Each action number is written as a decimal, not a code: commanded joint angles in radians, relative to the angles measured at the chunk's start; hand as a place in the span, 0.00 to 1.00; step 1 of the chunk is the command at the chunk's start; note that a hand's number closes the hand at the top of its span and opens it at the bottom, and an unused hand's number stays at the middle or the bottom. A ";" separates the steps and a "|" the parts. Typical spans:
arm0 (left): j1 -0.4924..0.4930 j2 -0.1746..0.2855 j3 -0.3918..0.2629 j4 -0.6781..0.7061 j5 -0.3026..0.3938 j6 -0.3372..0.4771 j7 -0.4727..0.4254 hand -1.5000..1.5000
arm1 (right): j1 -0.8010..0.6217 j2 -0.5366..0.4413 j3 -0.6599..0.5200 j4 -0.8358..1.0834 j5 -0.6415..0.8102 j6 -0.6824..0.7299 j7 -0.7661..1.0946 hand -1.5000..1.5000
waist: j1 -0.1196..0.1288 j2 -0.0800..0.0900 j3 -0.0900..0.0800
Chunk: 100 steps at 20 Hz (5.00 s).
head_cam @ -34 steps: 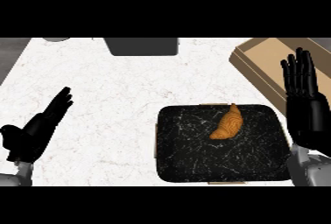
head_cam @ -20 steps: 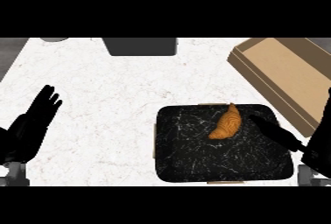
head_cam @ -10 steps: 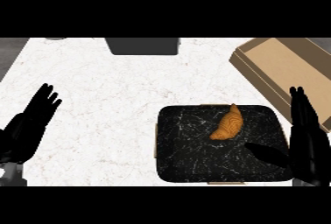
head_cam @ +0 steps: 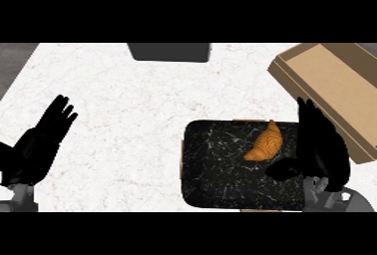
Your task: Pick the croissant from the tray and place it in the cardboard box
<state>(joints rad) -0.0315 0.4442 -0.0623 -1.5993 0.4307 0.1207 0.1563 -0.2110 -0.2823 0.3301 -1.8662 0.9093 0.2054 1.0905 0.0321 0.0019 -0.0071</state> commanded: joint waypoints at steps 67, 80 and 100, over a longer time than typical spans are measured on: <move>-0.016 -0.072 0.137 0.046 -0.077 -0.091 0.023 0.50 | -0.215 0.273 -0.205 0.499 0.049 0.304 0.172 0.00 | -0.040 -0.003 0.006; -0.037 -0.098 0.142 -0.039 -0.123 -0.078 0.116 0.50 | -0.229 0.263 -0.197 0.568 0.121 0.217 0.054 1.00 | -0.030 -0.002 0.007; -0.014 -0.122 0.185 -0.048 -0.117 -0.147 0.115 0.50 | -0.480 0.077 -0.220 0.864 0.074 0.124 -0.729 1.00 | -0.001 0.008 0.008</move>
<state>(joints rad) -0.0276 0.3090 0.1057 -1.6580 0.3031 -0.0162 0.2581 -0.5916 -0.1458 0.1214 -1.1075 0.9873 0.3789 0.5308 0.0252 0.0087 0.0007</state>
